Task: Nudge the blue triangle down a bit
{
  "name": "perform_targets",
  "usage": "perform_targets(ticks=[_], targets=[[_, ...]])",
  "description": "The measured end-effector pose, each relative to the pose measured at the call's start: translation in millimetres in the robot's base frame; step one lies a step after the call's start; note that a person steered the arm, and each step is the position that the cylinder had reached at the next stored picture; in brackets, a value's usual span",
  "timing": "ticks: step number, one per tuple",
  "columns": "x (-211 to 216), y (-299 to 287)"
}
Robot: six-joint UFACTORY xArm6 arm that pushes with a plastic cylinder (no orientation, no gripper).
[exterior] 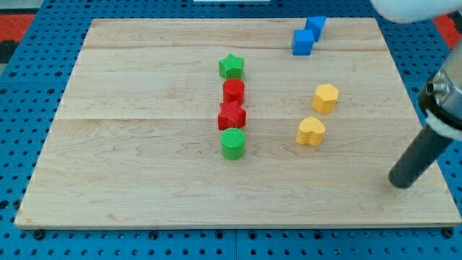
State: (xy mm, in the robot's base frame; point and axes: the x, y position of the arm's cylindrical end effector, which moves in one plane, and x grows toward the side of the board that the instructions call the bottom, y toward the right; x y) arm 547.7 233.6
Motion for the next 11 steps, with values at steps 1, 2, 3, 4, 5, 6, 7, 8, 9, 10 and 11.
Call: perform_targets(ticks=[1, 2, 3, 4, 5, 6, 7, 8, 9, 10, 11], targets=[[-54.5, 0.1], [-112.5, 0.1], [-162.2, 0.1], [-178.9, -23.8], [-191.0, -43.4], [-191.4, -53.1], [-191.5, -53.1], [-193.6, -53.1], [-198.2, -53.2], [-203.4, -55.7], [-209.7, -59.5]])
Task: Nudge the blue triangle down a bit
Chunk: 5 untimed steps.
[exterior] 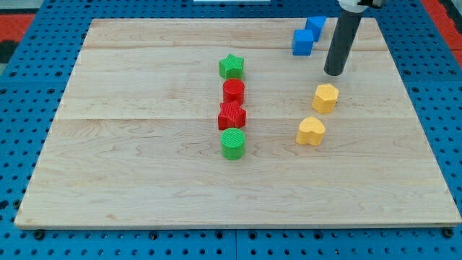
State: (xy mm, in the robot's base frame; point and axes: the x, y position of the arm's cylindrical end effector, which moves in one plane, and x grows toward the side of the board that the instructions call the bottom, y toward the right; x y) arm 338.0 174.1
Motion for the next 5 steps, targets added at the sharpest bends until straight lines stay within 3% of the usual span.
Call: perform_targets(ticks=[3, 5], targets=[[-13.6, -4.7], [-54.2, 65.3]])
